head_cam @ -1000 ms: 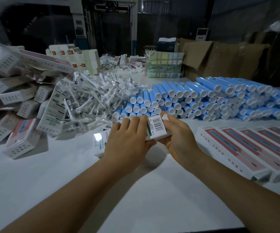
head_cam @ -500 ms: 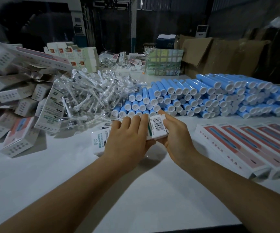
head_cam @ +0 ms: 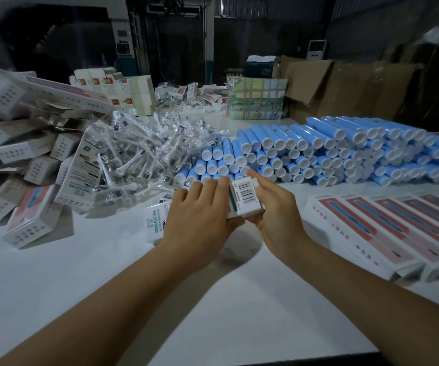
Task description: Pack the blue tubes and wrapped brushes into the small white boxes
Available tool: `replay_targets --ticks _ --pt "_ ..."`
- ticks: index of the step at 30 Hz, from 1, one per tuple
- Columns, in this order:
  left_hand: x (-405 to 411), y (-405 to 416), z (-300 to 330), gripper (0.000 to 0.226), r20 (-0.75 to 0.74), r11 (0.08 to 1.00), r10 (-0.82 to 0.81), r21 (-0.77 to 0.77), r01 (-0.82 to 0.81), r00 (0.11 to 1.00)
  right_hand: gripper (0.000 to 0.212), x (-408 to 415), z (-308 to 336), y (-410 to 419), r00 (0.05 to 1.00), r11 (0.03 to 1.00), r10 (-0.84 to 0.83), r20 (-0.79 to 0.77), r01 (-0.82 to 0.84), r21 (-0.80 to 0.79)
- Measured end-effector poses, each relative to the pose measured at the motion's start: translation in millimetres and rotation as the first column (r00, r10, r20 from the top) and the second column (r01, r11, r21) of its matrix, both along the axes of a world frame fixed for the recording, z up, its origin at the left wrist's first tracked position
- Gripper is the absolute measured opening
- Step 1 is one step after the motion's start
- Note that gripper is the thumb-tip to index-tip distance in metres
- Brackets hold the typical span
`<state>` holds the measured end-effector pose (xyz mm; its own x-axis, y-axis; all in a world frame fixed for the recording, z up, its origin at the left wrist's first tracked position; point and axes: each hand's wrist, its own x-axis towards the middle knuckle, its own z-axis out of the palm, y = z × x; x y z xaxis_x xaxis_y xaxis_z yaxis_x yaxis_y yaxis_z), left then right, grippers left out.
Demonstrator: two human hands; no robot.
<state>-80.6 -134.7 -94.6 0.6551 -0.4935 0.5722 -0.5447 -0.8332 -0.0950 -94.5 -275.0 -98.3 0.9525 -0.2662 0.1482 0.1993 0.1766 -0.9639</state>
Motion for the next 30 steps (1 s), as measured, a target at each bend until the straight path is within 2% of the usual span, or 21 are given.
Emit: replay_targets --ticks 7,11,16,20,23,30 --pt "0.0 -5.7 -3.9 0.072 0.010 0.987 0.062 0.145 -0.063 0.998 0.034 3.1 -3.6 2.0 0.999 0.996 -0.005 -0.041 0.008 0.090" --pt "-0.9 -6.8 -5.5 0.071 0.024 0.981 0.068 0.178 -0.071 0.997 0.039 3.3 -11.1 3.9 0.998 0.986 -0.049 -0.038 0.043 -0.161" --pt "7.8 -0.1 -5.9 0.073 -0.010 0.988 0.061 0.143 -0.059 0.998 0.053 4.7 -11.2 1.1 0.999 0.975 0.015 -0.045 -0.025 -0.222" --pt "13.2 1.7 -3.5 0.082 -0.047 0.990 0.112 0.087 -0.107 0.993 0.051 1.7 -14.1 5.2 0.995 0.913 -0.084 0.044 0.095 -0.397" --pt "14.8 0.6 -5.2 0.084 -0.037 0.989 0.124 0.085 -0.120 0.992 0.042 -0.2 -14.5 9.6 0.990 0.886 -0.122 0.071 0.141 -0.443" --pt "13.5 -2.7 -5.9 0.084 0.003 0.968 0.172 0.183 -0.169 0.985 0.045 -5.3 -16.7 13.8 0.992 0.877 -0.117 0.055 0.129 -0.462"
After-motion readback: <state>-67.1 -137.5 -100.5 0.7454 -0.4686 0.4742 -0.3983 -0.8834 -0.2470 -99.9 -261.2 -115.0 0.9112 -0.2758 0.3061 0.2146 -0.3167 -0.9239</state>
